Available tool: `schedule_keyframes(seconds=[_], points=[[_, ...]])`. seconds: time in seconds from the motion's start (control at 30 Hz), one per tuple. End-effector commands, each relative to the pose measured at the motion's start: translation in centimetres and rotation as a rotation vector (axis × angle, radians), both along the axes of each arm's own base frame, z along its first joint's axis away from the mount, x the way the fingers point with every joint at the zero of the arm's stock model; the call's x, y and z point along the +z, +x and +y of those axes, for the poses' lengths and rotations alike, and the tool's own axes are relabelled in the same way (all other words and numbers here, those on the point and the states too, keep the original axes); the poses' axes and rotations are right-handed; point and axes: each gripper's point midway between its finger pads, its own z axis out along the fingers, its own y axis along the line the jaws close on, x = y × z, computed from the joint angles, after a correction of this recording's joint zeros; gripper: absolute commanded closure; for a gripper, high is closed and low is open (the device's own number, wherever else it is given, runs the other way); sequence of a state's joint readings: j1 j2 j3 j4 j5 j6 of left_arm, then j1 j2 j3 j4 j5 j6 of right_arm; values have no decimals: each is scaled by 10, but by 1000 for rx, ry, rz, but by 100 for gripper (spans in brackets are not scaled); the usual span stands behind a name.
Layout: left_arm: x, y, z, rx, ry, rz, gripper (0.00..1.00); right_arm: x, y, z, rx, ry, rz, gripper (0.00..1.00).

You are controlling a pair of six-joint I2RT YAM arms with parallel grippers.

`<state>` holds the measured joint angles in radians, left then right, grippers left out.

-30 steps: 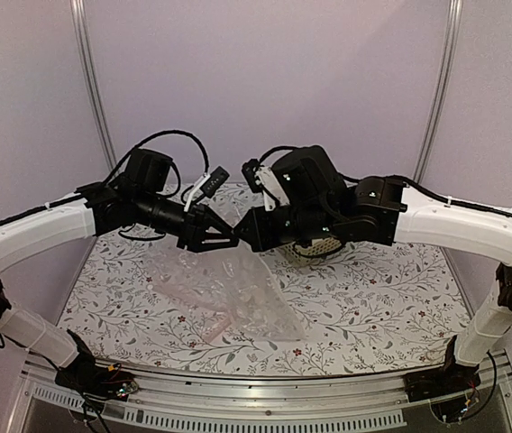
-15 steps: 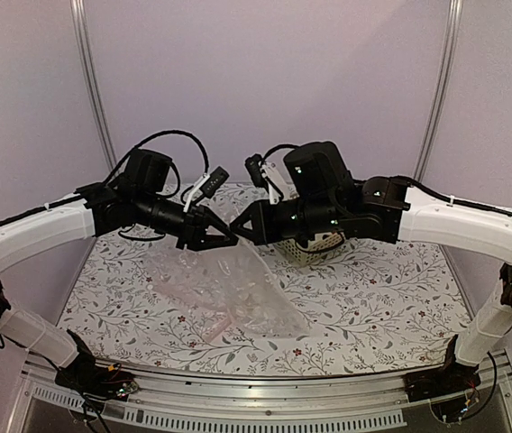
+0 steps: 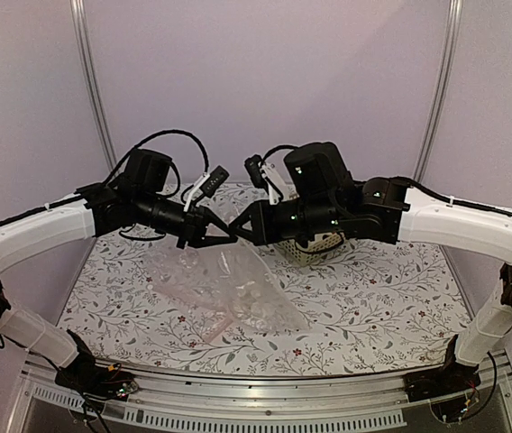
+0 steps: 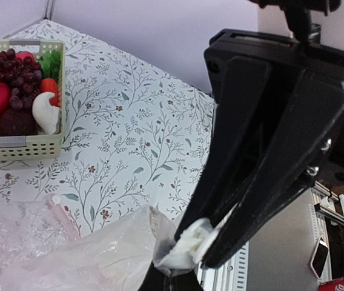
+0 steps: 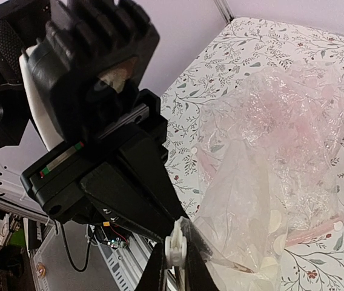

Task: Place the food in the zip-top bag and seal the zipper
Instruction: Hold the zipper food storage bag at the center of the board, then unzip the zipper of the food storage bag.

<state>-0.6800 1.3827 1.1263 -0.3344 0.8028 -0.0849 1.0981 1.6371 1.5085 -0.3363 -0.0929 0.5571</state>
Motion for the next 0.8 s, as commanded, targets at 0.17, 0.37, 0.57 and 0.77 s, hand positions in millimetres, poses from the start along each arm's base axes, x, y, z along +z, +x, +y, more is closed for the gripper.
schedule_keyframes(seconds=[0.17, 0.37, 0.57, 0.77], points=[[6, 2, 2, 0, -39, -7, 100, -8, -2, -13, -6, -49, -9, 100], [8, 9, 5, 23, -54, 7, 100, -13, -1, -15, -12, -73, -11, 100], [9, 16, 9, 49, -68, 21, 100, -19, 0, -17, -20, -93, -12, 100], [9, 23, 13, 73, -75, 29, 100, -22, 1, -18, -24, -106, -13, 100]])
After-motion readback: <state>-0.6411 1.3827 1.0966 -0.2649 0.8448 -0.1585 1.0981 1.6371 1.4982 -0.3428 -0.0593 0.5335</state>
